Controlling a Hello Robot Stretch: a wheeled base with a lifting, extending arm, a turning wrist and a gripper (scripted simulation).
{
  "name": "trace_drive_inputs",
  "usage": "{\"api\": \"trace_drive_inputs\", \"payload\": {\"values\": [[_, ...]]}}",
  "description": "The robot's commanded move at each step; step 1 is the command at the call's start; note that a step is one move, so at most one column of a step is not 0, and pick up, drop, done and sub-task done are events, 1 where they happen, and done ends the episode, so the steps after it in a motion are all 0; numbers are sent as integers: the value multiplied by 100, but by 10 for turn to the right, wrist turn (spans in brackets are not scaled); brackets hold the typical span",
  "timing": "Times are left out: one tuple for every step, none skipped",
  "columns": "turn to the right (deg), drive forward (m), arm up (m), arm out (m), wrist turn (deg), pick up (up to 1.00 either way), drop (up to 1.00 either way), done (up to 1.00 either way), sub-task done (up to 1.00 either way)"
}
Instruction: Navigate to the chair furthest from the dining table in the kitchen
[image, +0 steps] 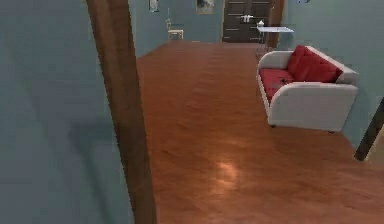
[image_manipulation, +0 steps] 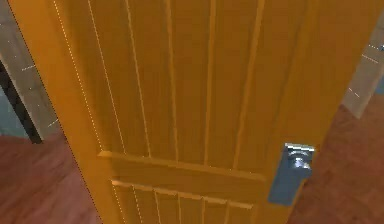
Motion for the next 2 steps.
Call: {"api": "trace_drive_inputs", "payload": {"values": [[0, 40, 0, 0, 0, 0, 0, 0, 0], [60, 0, 0, 0, 0, 0, 0, 0, 0]]}}
